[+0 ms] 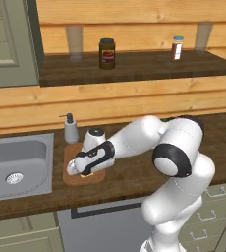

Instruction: Pick up the sponge from the counter and clean the cutting board by briefly scrubbing or pressing down on the cutting board. Once finished, release the sponge.

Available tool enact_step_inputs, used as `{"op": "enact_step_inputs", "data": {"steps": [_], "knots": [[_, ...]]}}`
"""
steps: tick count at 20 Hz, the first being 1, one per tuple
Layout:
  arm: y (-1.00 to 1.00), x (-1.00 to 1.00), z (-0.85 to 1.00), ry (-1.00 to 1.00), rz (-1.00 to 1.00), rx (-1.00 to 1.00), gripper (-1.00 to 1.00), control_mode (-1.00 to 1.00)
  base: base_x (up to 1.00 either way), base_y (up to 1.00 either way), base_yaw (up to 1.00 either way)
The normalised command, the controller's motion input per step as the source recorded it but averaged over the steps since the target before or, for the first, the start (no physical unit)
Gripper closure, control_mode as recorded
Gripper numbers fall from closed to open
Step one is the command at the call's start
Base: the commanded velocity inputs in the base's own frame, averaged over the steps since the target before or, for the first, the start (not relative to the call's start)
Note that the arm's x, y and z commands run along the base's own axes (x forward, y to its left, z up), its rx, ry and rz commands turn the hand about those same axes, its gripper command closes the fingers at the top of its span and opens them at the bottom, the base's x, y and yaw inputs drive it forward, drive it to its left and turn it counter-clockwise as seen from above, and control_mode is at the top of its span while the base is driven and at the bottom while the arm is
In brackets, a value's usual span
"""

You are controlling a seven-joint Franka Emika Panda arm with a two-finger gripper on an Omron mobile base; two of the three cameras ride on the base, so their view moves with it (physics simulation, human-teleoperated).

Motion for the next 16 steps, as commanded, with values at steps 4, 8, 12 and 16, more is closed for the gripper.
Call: {"op": "enact_step_inputs", "data": {"steps": [4, 8, 12, 16], "knots": [[0.45, 0.51, 0.06, 0.0, 0.02, 0.09, 1.0, -1.0, 0.0, 0.0, 0.0], [0.5, 0.76, 0.0, 0.0, 0.0, 0.02, 1.0, -1.0, 0.0, 0.0, 0.0], [0.52, 0.88, -0.11, 0.0, -0.05, -0.04, 1.0, -1.0, 0.0, 0.0, 0.0], [0.31, 1.0, -0.2, 0.0, -0.1, -0.07, 1.0, -1.0, 0.0, 0.0, 0.0]]}}
